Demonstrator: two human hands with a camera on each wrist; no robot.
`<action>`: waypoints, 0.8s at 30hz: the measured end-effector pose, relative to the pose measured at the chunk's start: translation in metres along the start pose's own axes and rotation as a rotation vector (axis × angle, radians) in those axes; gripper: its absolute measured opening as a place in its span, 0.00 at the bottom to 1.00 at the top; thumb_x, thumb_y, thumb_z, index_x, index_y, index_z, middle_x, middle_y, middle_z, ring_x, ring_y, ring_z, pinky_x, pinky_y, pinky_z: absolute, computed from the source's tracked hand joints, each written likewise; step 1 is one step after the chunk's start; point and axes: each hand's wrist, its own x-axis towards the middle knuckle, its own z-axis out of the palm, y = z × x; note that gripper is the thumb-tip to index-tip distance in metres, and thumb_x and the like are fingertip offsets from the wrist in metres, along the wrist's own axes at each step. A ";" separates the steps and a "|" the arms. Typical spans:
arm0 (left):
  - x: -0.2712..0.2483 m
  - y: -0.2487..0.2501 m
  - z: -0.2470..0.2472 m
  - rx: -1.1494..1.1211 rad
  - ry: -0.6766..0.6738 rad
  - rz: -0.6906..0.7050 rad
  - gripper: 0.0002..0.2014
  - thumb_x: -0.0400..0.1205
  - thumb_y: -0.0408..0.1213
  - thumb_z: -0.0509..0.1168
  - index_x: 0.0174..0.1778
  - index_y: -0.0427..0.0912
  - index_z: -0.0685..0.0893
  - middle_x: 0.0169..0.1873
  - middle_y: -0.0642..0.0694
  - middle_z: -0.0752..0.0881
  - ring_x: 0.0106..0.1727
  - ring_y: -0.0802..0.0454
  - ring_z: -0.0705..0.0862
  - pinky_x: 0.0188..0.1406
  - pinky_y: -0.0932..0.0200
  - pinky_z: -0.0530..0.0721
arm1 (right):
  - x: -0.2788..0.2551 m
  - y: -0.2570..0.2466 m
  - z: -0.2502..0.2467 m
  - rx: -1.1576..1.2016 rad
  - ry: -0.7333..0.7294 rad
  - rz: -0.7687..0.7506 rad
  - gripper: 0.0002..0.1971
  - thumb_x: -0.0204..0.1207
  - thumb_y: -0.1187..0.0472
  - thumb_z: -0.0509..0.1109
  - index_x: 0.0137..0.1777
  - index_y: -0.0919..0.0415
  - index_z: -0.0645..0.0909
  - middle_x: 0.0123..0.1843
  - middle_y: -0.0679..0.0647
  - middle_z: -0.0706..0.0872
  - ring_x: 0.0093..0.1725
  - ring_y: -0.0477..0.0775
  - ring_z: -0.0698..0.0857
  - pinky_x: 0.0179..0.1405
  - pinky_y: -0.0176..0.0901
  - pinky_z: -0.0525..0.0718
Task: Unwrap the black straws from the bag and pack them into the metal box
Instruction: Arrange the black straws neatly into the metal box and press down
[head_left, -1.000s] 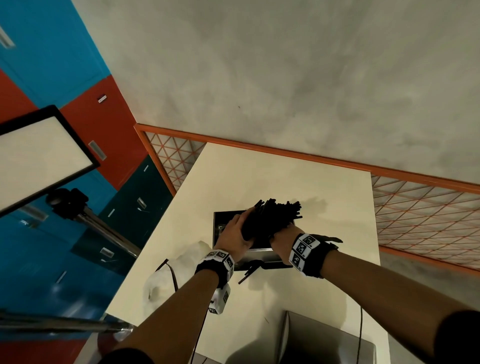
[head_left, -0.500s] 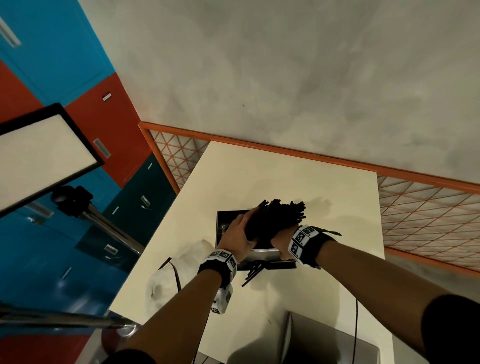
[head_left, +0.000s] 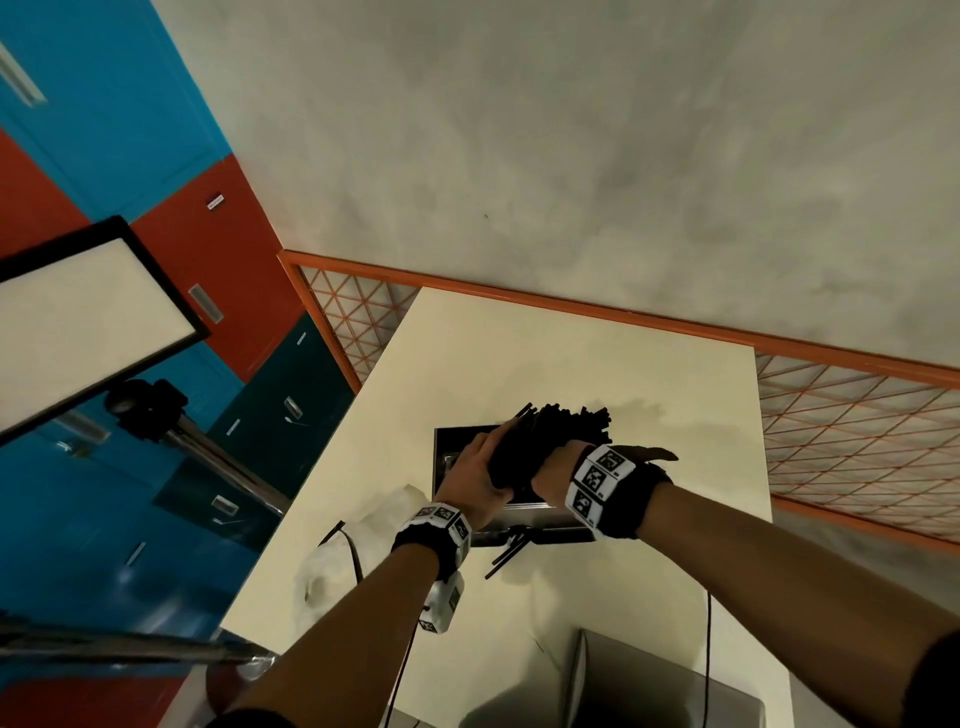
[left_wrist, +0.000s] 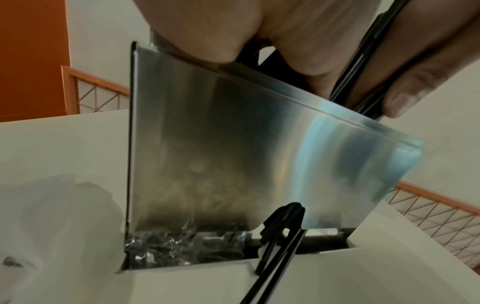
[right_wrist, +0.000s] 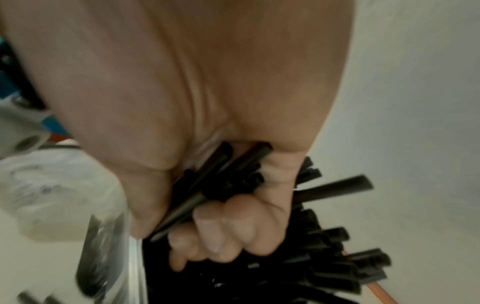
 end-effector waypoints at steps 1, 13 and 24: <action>0.000 -0.001 -0.001 -0.004 -0.008 -0.001 0.51 0.71 0.30 0.72 0.84 0.72 0.55 0.77 0.55 0.71 0.76 0.51 0.75 0.72 0.50 0.80 | -0.003 0.003 -0.005 0.034 0.015 0.007 0.18 0.84 0.62 0.60 0.71 0.67 0.78 0.61 0.62 0.87 0.60 0.64 0.85 0.62 0.58 0.83; 0.001 0.004 0.000 -0.056 -0.100 0.003 0.51 0.71 0.43 0.76 0.88 0.61 0.55 0.78 0.54 0.68 0.77 0.53 0.74 0.78 0.54 0.75 | -0.020 0.040 -0.026 0.397 -0.215 0.035 0.13 0.84 0.54 0.60 0.58 0.58 0.83 0.57 0.55 0.85 0.54 0.59 0.85 0.55 0.54 0.83; 0.012 0.023 0.003 0.017 -0.043 0.022 0.53 0.68 0.44 0.84 0.86 0.55 0.59 0.79 0.52 0.71 0.77 0.53 0.74 0.73 0.64 0.71 | -0.028 0.046 -0.022 0.786 -0.131 0.108 0.07 0.82 0.58 0.65 0.48 0.60 0.84 0.43 0.52 0.84 0.48 0.55 0.83 0.54 0.49 0.81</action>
